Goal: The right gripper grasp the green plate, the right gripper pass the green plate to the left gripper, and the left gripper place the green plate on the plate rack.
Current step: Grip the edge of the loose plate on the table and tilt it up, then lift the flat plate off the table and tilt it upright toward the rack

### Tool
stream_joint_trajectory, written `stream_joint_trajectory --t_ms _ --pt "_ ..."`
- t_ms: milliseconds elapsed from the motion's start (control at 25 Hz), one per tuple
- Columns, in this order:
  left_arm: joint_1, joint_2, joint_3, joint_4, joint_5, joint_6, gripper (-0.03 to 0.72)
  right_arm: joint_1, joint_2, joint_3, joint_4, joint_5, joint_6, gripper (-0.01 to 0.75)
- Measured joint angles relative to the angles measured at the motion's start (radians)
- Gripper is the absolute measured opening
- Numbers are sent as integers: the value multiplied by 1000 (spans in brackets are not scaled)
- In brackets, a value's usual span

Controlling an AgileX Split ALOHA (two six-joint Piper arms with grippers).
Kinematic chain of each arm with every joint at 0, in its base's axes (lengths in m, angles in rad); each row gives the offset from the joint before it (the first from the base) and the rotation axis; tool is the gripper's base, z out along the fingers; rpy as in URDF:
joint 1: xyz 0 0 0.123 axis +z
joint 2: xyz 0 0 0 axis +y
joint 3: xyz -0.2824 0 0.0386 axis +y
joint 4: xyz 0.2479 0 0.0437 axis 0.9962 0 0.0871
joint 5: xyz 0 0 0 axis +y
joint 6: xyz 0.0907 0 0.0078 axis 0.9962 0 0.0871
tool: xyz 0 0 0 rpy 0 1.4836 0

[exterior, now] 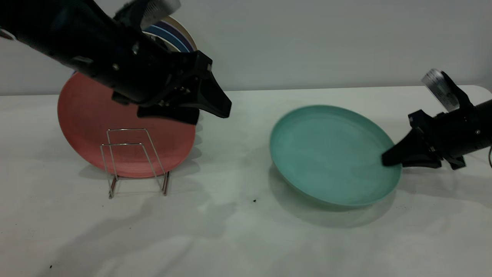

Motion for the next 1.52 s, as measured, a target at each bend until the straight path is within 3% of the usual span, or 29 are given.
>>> stream_joint_trajectory --t_ms 200,560,680,960,1040,1200,1440,1520 --pt "0 45 -9 -125 0 58 590 50 -42 0 3 79 -33 15" --pt "0 110 -9 -412 20 245 571 167 -95 0 3 113 -67 15" --pt "0 110 -9 -422 21 268 481 176 -95 0 13 139 -67 15" --pt "1 110 -9 -428 44 275 112 186 -95 0 34 166 -69 21" --pt "2 110 -9 -429 46 277 112 186 -95 0 39 169 -69 45" --pt "2 111 -10 -424 73 286 112 186 -100 0 73 189 -69 197" --pt "2 111 -10 -423 76 373 112 152 -208 0 95 188 -69 548" --pt "7 110 -10 -423 76 402 112 119 -273 0 95 190 -67 619"
